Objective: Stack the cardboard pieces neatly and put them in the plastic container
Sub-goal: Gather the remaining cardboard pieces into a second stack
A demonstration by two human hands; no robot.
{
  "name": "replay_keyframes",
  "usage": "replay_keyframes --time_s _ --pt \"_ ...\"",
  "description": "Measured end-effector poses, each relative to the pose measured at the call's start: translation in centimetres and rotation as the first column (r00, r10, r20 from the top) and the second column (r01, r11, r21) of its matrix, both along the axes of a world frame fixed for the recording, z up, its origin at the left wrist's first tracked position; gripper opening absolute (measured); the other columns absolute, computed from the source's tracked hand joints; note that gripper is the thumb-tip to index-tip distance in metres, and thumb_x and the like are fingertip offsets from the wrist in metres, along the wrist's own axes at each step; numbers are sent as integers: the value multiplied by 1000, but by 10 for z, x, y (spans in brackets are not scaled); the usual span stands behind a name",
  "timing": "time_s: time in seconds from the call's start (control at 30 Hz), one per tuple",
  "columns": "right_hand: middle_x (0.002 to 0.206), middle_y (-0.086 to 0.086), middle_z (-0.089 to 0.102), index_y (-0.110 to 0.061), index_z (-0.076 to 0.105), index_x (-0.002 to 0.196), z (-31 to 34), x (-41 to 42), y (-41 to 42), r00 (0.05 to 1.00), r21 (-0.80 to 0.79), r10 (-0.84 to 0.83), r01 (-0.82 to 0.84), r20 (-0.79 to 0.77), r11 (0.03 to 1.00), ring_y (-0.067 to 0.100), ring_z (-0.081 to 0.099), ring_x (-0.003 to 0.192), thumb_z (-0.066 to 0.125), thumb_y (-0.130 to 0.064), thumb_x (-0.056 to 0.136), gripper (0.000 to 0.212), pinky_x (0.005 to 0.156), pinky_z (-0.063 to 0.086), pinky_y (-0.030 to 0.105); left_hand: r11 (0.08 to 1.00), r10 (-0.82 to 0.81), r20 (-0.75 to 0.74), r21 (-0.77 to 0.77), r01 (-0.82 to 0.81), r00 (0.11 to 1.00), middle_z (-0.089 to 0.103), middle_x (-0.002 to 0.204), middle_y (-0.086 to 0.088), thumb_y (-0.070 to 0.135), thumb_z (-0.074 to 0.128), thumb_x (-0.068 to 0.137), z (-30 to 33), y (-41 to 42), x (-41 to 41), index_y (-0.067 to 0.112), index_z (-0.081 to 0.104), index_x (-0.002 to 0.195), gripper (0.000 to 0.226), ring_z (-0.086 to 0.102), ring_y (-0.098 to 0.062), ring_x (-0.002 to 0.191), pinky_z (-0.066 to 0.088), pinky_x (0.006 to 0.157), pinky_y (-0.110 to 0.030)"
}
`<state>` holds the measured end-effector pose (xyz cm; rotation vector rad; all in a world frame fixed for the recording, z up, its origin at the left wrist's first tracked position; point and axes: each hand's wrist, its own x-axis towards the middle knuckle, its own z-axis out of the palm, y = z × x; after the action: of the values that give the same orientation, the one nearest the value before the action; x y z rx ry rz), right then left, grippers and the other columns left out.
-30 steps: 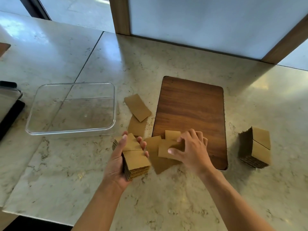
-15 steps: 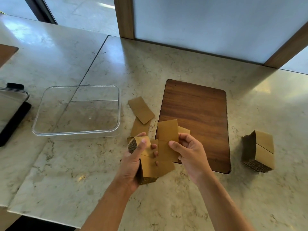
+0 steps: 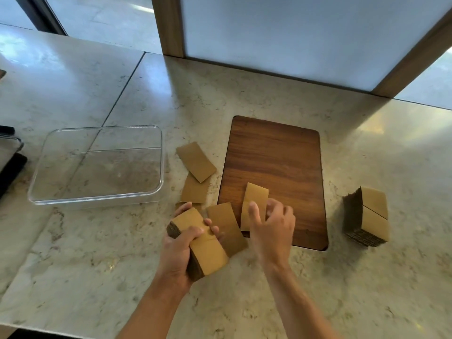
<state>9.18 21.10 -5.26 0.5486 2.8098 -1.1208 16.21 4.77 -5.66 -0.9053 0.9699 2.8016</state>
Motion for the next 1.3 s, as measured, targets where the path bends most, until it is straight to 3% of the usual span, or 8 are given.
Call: replay_keyframes --time_s 0.13,0.33,0.57,0.67,0.8,0.93,1.13,1.3 --pt "126 6 49 -15 49 135 -12 -10 -5 988 273 82 -115 130 955 27 45 118 75 -65 78 80 104 41 41 1000 20 2 15 -20 1000 68 91 -16 24 97 64 6 -2 -4 31 69 123 66 66 -28 75 59 69 -48" --pt "102 -2 70 -27 59 104 19 -37 23 962 -398 267 -224 55 890 19 71 86 79 -16 90 26 67 63 39 998 -67 91 19 65 994 66 92 -18 35 84 81 16 -14 -11 23 67 124 48 66 -30 73 58 62 -45" --pt "107 -19 63 -42 71 105 67 -36 -2 317 -462 943 -824 99 326 5 64 86 85 -34 78 31 75 61 28 715 -695 -4 101 692 719 72 121 -26 60 70 87 25 -30 2 18 66 135 64 72 -42 101 63 73 -48" --pt "114 -17 57 -36 60 120 48 -25 -30 470 -356 877 -840 -100 410 -5 56 95 88 -42 75 54 82 50 15 820 -554 15 184 543 832 72 107 -28 49 95 66 17 -24 11 9 68 129 80 73 -40 86 62 68 -47" --pt "117 -10 49 -27 59 129 17 -19 -26 862 -125 487 -504 -140 855 6 49 108 80 -50 83 55 99 49 31 927 -172 -51 329 179 984 70 104 -14 35 97 67 3 -29 13 40 59 142 84 68 -25 83 58 76 -47" --pt "130 -2 39 -29 37 152 -9 -1 -22 768 180 605 -639 210 748 16 40 119 79 -65 74 95 110 41 35 947 -60 -51 314 73 997 71 100 -11 39 100 60 0 -36 17 27 78 117 62 69 -25 84 58 78 -50" --pt "108 0 66 -25 49 114 7 -32 -4 974 -317 179 -128 136 940 7 66 79 85 -34 84 48 50 52 16 960 58 26 273 -62 998 71 102 -13 40 89 73 -2 -44 10 27 75 107 39 72 -29 85 61 76 -49" --pt "124 2 56 -27 48 146 14 -25 -34 944 -789 -194 328 266 519 19 64 106 64 -10 100 51 67 64 31 995 88 63 50 -91 994 73 109 -22 28 90 74 0 -32 7 23 71 118 47 73 -37 86 61 75 -54"
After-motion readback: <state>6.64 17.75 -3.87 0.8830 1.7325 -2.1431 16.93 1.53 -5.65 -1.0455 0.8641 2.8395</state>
